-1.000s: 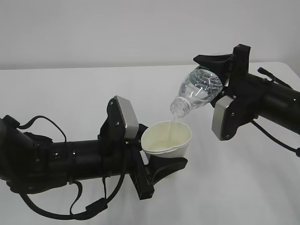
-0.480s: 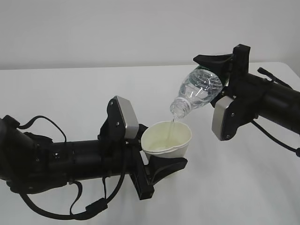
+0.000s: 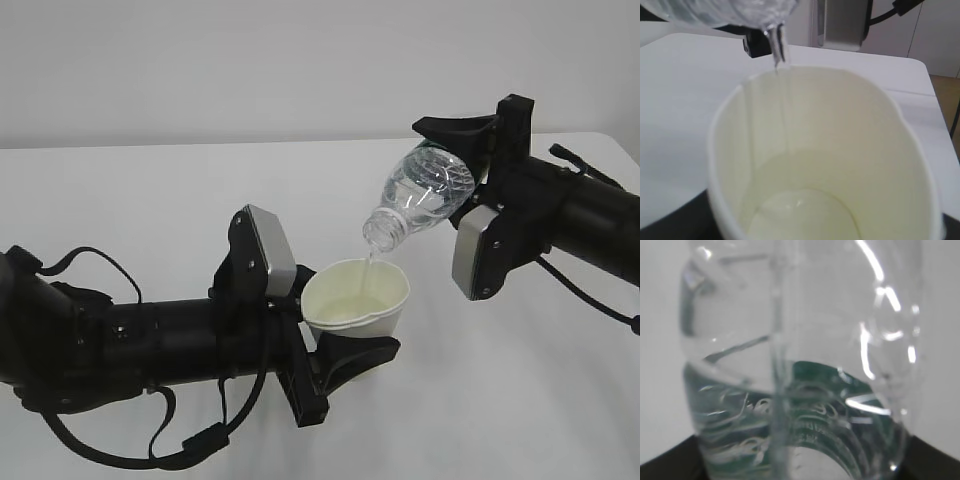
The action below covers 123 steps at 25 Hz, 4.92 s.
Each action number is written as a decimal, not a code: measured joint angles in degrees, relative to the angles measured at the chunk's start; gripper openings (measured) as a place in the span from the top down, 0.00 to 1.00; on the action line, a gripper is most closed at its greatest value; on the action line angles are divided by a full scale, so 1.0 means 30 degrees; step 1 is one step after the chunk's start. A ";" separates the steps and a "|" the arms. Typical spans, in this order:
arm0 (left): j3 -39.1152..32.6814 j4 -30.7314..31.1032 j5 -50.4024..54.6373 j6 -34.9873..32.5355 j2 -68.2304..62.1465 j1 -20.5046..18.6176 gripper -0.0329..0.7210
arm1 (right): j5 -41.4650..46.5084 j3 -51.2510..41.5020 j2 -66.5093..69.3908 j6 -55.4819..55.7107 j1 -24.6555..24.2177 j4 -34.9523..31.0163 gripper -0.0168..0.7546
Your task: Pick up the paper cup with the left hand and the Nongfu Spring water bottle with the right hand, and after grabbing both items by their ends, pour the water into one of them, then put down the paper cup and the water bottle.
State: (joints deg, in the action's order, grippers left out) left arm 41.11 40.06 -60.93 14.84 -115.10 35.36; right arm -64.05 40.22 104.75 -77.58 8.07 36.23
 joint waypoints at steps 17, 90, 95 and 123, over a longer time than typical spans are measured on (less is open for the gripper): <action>0.0000 0.0000 0.0000 0.0000 0.0000 0.0000 0.35 | 0.0000 0.0000 0.0000 0.0000 0.0000 0.0000 0.38; 0.0000 0.0000 0.0000 0.0000 0.0000 0.0000 0.35 | -0.0027 0.0000 0.0000 -0.0400 0.0000 0.0000 0.38; 0.0000 0.0000 0.0013 0.0000 0.0000 0.0000 0.35 | -0.0027 0.0000 0.0000 -0.0432 0.0000 0.0000 0.38; 0.0000 0.0000 0.0043 0.0000 0.0000 0.0000 0.35 | -0.0046 0.0080 0.0000 -0.0802 0.0000 0.0000 0.38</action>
State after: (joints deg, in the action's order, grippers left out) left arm 41.11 40.06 -60.80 14.84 -115.10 35.36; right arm -64.19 40.46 104.75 -79.99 8.07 36.23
